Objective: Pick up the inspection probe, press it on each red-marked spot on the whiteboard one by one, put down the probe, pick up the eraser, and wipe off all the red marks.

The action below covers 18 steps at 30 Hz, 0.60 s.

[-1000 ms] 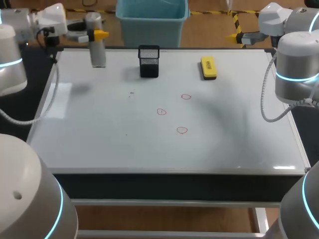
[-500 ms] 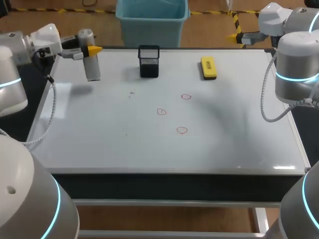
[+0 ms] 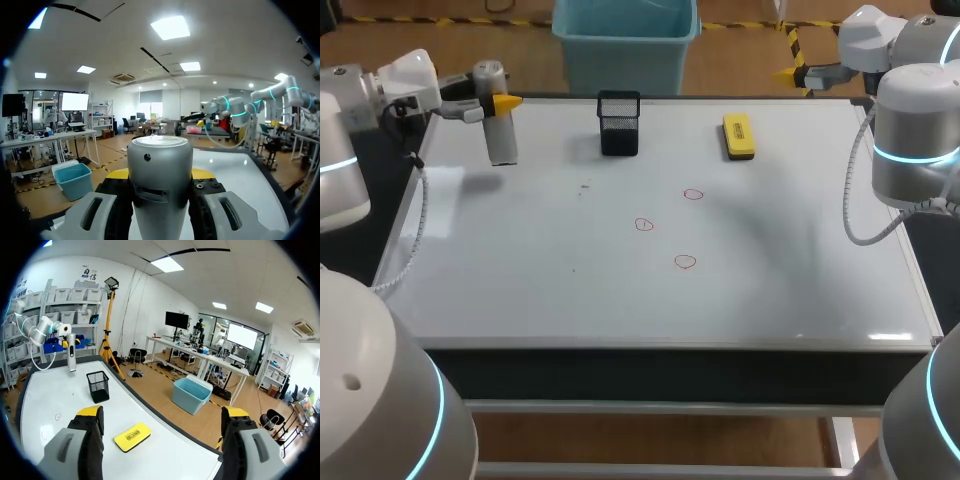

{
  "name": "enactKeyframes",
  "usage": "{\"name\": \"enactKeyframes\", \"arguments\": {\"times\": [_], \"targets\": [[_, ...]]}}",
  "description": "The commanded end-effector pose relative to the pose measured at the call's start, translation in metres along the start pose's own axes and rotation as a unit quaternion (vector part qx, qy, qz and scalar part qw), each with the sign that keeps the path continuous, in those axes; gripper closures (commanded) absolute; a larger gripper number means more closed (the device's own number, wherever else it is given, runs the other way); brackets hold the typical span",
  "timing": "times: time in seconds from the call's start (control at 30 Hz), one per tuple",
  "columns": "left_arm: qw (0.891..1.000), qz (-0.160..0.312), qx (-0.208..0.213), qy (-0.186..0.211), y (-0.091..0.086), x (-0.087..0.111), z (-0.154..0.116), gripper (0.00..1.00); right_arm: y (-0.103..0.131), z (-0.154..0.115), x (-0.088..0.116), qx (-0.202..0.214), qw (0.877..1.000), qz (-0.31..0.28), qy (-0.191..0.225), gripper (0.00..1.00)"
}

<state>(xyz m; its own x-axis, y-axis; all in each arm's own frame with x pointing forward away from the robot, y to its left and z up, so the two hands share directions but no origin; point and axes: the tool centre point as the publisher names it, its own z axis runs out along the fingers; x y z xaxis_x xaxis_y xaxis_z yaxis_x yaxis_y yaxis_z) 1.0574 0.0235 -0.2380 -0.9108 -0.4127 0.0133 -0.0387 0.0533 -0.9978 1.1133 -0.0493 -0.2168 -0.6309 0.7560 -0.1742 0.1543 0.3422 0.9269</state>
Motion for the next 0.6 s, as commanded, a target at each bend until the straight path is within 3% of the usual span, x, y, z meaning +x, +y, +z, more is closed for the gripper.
{"name": "enactKeyframes", "arguments": {"times": [0.03,0.2,0.33,0.43,0.6], "targets": [[1.000,0.001,0.001,-0.002,0.000,0.001,0.001,1.00,-0.008,0.003,-0.009,0.019,1.000,-0.006,0.012,0.00],[1.000,0.001,0.001,-0.002,0.000,0.001,0.001,1.00,-0.040,0.019,-0.031,0.112,0.985,-0.047,0.124,0.00],[1.000,0.001,0.001,-0.002,0.000,0.001,0.001,1.00,-0.052,0.024,-0.040,0.152,0.969,-0.077,0.179,0.00],[1.000,0.001,0.001,-0.002,0.000,0.001,0.001,1.00,-0.060,0.030,-0.045,0.186,0.949,-0.123,0.223,0.00],[1.000,0.001,0.001,-0.002,0.000,0.001,0.001,1.00,-0.070,0.043,-0.042,0.235,0.901,-0.222,0.290,0.00]]}}
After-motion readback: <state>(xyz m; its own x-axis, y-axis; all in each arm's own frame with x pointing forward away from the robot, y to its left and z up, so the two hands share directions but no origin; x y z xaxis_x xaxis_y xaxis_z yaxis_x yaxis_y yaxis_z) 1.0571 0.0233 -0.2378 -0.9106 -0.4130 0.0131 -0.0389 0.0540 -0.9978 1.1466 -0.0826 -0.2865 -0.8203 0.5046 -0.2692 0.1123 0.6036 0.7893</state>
